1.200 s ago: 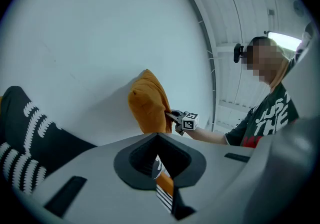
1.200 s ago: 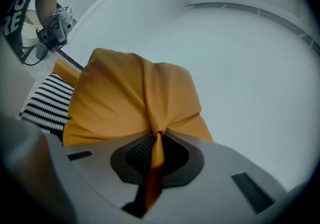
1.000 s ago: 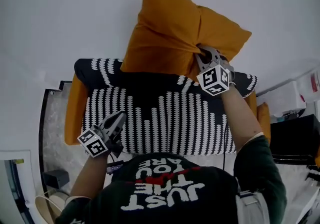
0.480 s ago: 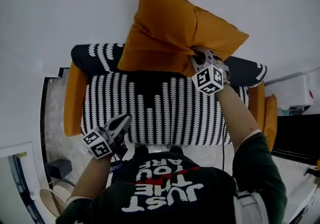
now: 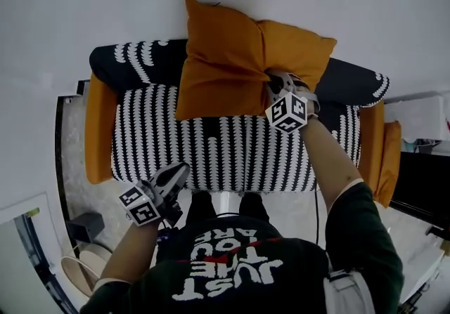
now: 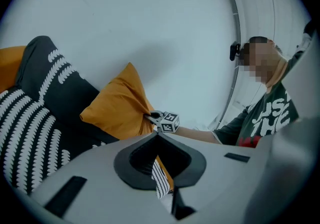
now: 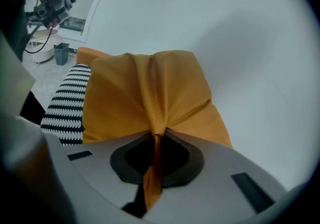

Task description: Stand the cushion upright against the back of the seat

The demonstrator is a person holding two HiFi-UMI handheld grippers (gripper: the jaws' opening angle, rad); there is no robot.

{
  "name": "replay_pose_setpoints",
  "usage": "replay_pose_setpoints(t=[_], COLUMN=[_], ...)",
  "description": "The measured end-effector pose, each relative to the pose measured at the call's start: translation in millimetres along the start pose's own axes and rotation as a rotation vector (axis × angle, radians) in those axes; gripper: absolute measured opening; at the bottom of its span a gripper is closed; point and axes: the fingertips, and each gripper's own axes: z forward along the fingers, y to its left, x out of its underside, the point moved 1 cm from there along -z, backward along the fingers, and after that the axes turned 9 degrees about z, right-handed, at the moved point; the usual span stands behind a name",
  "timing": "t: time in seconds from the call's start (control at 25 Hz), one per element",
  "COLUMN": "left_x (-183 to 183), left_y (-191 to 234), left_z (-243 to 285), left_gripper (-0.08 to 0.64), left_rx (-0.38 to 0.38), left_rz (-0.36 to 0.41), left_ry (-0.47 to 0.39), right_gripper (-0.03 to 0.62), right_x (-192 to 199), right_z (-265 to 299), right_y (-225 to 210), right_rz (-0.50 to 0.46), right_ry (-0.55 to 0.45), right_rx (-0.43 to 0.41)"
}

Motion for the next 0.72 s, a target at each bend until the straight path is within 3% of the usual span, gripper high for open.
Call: replay_pose_setpoints(t=[0.44,0.72], left_x=[46.6,73.7], left_y=[27.8,43.9], left_z=[-6.2,-12.2], left_gripper=[-0.008,-0.008], left_rx=[-0.023,-0.036], left_rz=[-0.074,-0.129], left_ry=[0.07,0.101], right_gripper=[0.041,0.049], right_x=[47.4,98.7], right_z=[75.5,112.0], right_y=[64.5,117.8], right_rz=[0.015,-0.037], right_ry=[0.1,0.21], right_rx=[-0.043,-0.13])
